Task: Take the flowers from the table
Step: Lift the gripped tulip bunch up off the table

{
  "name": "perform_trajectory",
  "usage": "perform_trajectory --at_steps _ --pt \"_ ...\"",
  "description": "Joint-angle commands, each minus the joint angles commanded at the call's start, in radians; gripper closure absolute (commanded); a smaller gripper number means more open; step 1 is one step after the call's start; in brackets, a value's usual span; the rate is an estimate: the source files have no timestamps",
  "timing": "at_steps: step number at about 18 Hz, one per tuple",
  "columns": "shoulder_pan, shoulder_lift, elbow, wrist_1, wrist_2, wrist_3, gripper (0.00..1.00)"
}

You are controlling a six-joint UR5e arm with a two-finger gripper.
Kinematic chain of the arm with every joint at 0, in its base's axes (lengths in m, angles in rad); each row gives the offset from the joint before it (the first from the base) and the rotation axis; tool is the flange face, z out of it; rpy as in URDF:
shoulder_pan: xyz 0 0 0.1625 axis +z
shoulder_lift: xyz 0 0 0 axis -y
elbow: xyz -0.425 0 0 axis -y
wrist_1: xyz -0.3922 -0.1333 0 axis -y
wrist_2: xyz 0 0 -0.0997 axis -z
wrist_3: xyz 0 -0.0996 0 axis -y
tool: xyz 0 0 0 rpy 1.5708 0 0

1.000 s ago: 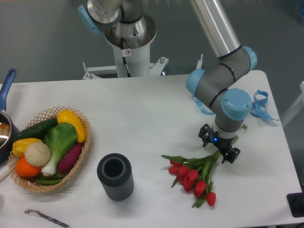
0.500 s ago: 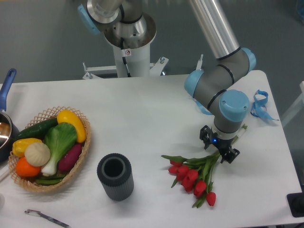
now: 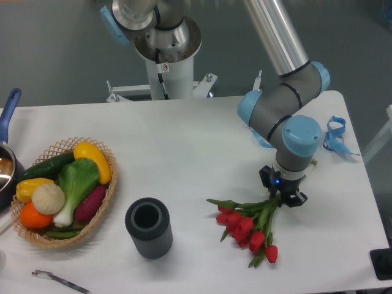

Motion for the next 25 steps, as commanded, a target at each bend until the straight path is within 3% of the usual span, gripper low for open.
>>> perform_trajectory --at_steps 10,16,25 --pt "0.000 0.040 0.034 0.000 -0.063 -0.024 0.76" --pt "0.064 0.126 0.043 0.000 -0.386 -0.093 0.76" --pt "0.060 0.259 0.069 0.002 -0.917 -0.350 0.76"
